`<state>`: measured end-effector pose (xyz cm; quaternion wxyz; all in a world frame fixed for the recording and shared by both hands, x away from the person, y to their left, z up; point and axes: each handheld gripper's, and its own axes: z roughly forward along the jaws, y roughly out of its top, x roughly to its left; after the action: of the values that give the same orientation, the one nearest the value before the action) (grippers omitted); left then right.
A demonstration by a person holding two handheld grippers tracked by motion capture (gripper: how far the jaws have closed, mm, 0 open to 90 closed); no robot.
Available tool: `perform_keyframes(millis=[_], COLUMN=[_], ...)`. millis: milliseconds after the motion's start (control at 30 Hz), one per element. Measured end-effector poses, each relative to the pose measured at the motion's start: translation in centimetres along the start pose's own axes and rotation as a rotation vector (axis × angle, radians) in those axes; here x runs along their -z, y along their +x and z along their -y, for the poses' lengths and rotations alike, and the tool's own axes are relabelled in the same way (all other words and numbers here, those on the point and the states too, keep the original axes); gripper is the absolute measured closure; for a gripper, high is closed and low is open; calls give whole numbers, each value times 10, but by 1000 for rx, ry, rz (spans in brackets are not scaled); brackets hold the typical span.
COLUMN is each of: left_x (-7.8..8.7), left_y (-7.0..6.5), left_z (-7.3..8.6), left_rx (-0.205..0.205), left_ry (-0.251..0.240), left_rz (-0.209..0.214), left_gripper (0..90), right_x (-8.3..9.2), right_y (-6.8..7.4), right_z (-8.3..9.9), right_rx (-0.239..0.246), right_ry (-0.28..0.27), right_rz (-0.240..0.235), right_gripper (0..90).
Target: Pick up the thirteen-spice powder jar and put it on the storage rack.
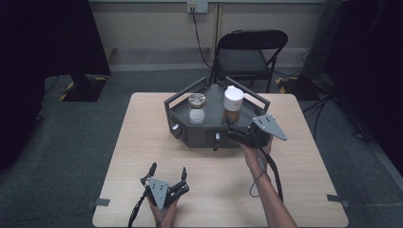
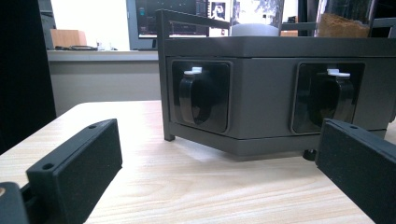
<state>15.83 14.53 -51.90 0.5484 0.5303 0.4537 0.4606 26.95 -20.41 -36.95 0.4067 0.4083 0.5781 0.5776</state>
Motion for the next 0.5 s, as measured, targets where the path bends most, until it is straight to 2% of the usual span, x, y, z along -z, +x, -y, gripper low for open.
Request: perform_keyframes(millis=[233, 500], left_x=[0, 0], left_y=[0, -1], left_z=[0, 0], left_rx=[-1, -1], left_ry=[1, 0], left_rz=[-2, -3], left_gripper=[0, 0], right_x=[30, 59], right_y=[3, 5], right_z=[12, 37], right_rx=[3, -20], right_ry=[-18, -20], right_rz=[-1, -8], right_gripper=[0, 0])
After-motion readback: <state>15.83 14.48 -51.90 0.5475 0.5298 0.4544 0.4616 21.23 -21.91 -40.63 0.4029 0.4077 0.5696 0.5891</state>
